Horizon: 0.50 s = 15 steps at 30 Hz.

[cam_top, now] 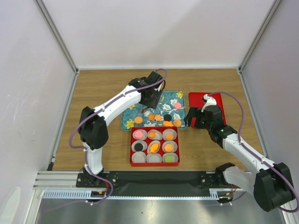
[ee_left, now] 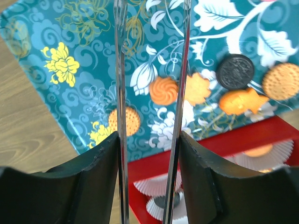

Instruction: Pack the cookies

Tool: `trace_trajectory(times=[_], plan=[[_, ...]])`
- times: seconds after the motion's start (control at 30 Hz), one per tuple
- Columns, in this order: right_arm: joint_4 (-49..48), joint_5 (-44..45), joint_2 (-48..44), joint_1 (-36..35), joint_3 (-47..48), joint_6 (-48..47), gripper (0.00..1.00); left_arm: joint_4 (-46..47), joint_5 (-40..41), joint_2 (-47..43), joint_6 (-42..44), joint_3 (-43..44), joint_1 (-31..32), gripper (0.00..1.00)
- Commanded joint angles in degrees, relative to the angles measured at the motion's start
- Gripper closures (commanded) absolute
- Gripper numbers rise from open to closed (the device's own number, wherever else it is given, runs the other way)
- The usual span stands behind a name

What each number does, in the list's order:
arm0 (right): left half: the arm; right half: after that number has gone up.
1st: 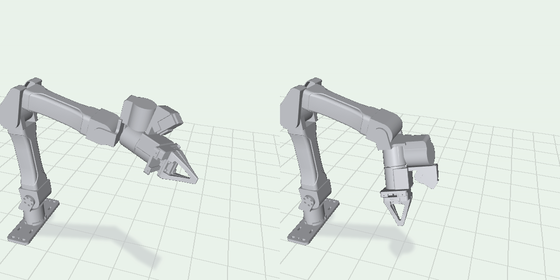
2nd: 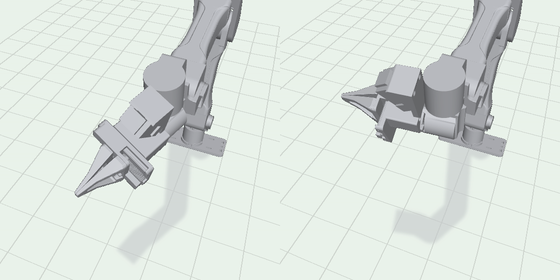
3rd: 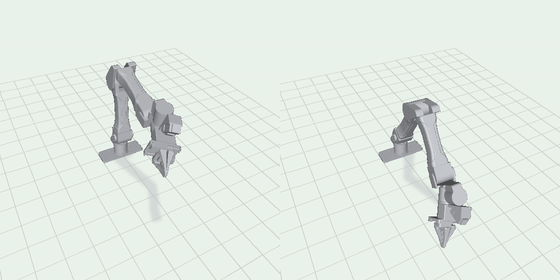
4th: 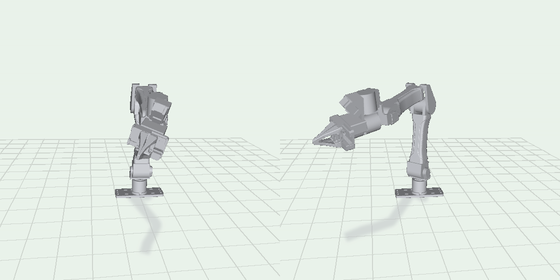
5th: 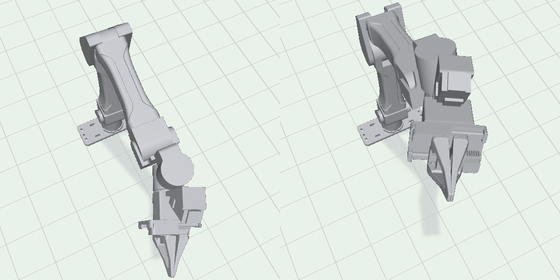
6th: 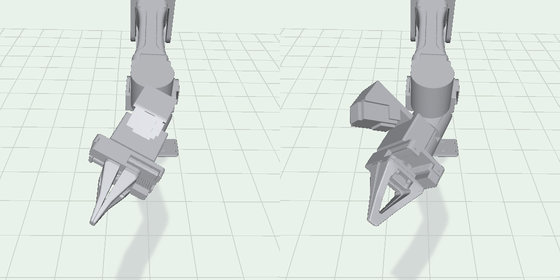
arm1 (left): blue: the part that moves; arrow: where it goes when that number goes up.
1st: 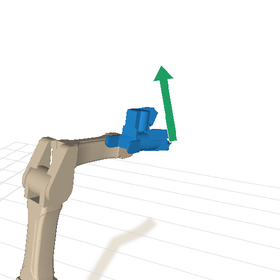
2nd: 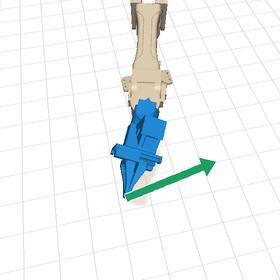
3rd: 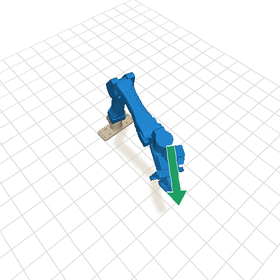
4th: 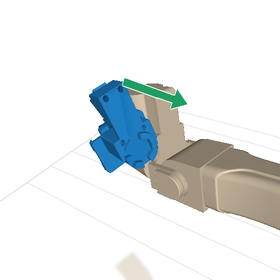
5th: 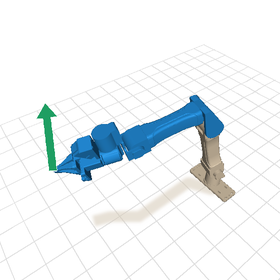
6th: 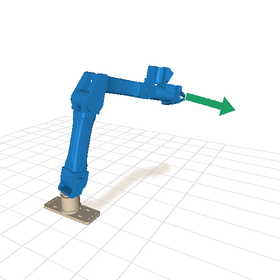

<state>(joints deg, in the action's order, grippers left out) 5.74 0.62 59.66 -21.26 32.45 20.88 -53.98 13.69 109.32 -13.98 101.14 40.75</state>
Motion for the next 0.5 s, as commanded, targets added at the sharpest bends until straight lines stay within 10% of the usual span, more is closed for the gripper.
trace_trajectory(times=[0.0,0.47], plan=[[-1.0,0.0,-1.1,0.3,1.4,-0.3,0.0,2.0,-2.5,1.6,2.1,4.6,-1.3,0.44],[-1.3,0.0,-0.9,0.4,1.3,-0.2,0.0,3.2,-4.2,5.6,2.8,5.7,-1.6,0.43]])
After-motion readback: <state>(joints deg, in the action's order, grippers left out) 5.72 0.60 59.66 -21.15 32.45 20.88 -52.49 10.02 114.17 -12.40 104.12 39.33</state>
